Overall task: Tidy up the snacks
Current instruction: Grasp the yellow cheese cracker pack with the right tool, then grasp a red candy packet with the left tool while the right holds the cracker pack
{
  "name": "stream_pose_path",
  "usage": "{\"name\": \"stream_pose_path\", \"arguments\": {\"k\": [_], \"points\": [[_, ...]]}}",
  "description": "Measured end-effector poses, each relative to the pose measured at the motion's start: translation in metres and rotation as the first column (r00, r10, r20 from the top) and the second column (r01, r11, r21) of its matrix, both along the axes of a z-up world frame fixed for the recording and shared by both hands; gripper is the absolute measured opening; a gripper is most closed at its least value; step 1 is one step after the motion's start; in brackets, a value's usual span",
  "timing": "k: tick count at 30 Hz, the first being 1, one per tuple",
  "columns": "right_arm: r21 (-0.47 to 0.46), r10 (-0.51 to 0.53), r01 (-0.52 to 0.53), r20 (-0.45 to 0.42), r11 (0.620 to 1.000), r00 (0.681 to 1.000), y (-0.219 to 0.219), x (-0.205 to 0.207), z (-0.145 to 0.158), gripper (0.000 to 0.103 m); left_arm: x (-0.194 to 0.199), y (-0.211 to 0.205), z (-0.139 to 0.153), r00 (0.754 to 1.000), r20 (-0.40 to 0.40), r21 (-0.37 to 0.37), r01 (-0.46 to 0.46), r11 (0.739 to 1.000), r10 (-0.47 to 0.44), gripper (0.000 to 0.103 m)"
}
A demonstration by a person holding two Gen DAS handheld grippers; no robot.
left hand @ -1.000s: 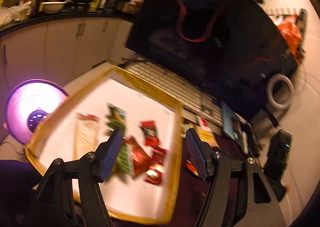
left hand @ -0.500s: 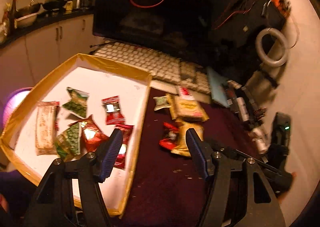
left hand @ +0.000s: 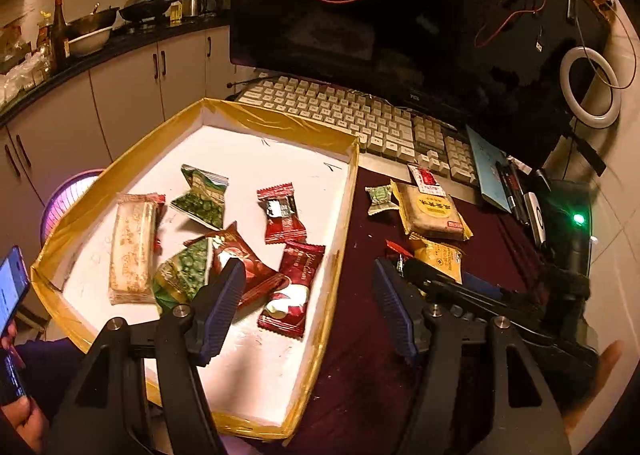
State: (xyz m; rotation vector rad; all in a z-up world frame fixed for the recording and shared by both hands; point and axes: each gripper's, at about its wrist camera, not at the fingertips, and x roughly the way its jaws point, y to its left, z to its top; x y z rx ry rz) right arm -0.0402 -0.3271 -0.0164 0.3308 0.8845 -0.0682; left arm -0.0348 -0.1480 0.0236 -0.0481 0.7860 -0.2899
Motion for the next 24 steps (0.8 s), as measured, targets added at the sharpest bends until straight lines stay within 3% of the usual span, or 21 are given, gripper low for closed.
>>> {"name": "stream_pose_path", "arguments": {"k": [5,11,15,19,22,24], "points": [[-0.087,-0.012,0.010,-0.024,0.996,1.000,0.012,0.010,-0.007,0.074,0.001,0.008,0.000,1.000,0.006,-0.006,-0.013,1.000,0.013,0.065],[-0.089,0.004,-0.003,0.009,0.996,1.000,0.013,0.002,-0.004,0.046,0.003,0.013,0.001,1.000,-0.007,-0.054,0.008,0.999,-0.008,0.065],[-0.064,0.025,-0.023,0.035,0.998,0.999,0.008,-0.007,-0.003,0.045,0.002,0.007,0.001,0.999,-0.019,-0.060,0.040,0.997,-0.042,0.065],[0.017,0.022,-0.025,0.123,1.000,0.992,-0.010,-0.027,0.009,0.045,0.000,-0.003,0.003,0.996,-0.028,-0.070,0.085,0.994,-0.087,0.065],[0.078,-0.002,-0.012,0.180,0.997,0.984,-0.034,-0.043,0.018,0.045,0.003,-0.021,0.002,0.987,-0.061,-0.081,0.144,0.986,-0.149,0.065],[0.063,-0.061,0.050,0.192,0.997,0.980,-0.052,-0.049,0.019,0.045,0.008,-0.039,-0.002,0.977,-0.096,-0.079,0.184,0.980,-0.192,0.065]]}}
